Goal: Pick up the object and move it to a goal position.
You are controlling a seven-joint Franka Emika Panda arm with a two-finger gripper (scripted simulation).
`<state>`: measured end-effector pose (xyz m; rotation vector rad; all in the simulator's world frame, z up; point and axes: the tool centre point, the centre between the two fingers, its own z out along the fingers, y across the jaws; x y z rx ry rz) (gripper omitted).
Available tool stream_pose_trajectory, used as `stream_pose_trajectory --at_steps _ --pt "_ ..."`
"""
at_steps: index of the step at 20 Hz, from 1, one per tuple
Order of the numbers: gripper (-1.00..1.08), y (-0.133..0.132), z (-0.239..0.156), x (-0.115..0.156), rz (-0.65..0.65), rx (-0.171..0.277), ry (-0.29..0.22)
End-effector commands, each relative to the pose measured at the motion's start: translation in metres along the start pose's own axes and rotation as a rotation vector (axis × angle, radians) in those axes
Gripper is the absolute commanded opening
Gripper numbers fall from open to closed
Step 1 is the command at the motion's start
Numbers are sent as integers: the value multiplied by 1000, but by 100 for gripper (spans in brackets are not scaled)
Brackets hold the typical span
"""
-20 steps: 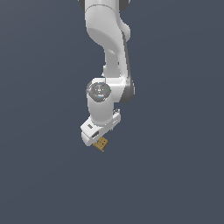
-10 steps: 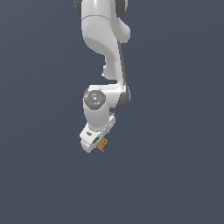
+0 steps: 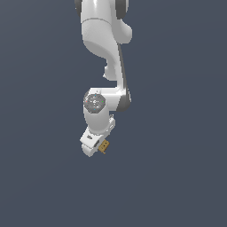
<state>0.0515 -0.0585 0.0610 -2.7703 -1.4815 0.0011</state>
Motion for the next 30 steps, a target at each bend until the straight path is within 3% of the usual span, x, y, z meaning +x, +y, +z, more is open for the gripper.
stream_pose_trajectory --at_steps 1,17,18,30 --pt "100 0 1 0 0 0 0" --pt "100 0 50 0 -5 0 0" --pt "-100 0 50 0 -5 0 0" --pt "-100 0 49 0 -5 0 0"
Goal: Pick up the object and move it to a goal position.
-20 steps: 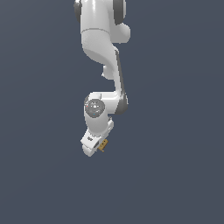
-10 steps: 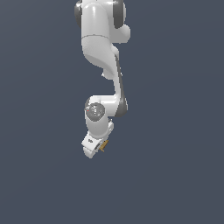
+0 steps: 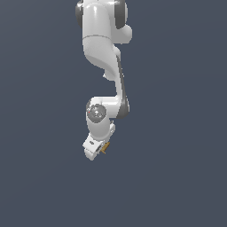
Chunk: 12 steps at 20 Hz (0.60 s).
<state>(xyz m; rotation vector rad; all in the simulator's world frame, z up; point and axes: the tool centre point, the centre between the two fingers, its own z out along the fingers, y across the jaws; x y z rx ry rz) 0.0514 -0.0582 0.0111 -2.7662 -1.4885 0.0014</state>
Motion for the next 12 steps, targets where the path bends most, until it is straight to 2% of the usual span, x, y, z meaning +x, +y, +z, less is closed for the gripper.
stream_pose_trajectory --at_steps 1,7,12 --pt "-100 0 -3 0 0 -1 0" --pt "-100 1 -25 -1 0 -1 0" --pt "-100 3 -62 -1 0 -1 0"
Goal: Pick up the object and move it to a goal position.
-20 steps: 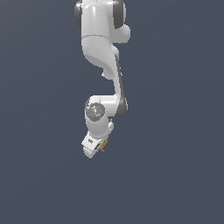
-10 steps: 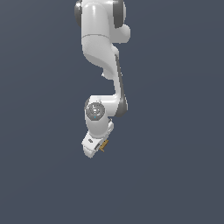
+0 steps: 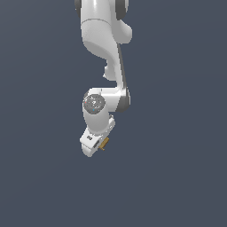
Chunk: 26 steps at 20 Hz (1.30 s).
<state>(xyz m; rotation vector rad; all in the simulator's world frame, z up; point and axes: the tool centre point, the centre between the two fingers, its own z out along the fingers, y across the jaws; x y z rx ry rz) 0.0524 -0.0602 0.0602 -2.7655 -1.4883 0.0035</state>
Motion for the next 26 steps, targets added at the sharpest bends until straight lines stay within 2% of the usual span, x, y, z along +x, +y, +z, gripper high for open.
stream_pose_trajectory --at_steps 1,26 --pt "-100 1 -23 0 0 -2 1" --pt "-100 17 -303 -2 -2 -1 3"
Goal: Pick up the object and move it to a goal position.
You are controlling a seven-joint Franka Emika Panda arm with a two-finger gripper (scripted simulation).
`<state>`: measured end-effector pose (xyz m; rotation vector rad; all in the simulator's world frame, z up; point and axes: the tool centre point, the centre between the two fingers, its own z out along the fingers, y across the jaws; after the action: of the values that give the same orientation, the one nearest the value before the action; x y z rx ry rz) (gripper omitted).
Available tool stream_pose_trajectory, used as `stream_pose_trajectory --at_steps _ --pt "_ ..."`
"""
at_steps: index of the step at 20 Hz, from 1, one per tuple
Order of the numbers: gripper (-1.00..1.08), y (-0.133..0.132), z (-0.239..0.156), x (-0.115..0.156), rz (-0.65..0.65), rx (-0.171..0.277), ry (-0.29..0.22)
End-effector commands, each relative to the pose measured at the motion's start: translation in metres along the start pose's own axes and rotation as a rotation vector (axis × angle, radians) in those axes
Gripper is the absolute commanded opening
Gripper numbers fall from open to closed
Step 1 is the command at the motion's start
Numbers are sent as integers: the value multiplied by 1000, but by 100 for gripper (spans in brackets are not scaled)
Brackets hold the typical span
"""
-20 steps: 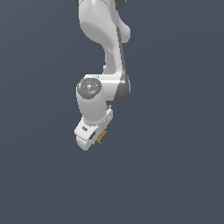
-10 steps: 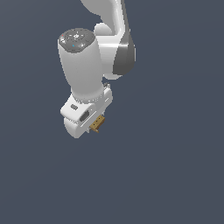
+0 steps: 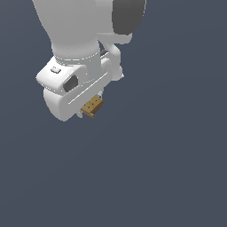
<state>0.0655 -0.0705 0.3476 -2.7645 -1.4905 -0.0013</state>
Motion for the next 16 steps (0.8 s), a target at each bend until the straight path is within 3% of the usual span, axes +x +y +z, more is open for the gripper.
stream_pose_trajectory --at_steps 1,16 --pt "-100 1 -24 0 0 0 0" --pt "-100 11 -115 0 2 0 -1"
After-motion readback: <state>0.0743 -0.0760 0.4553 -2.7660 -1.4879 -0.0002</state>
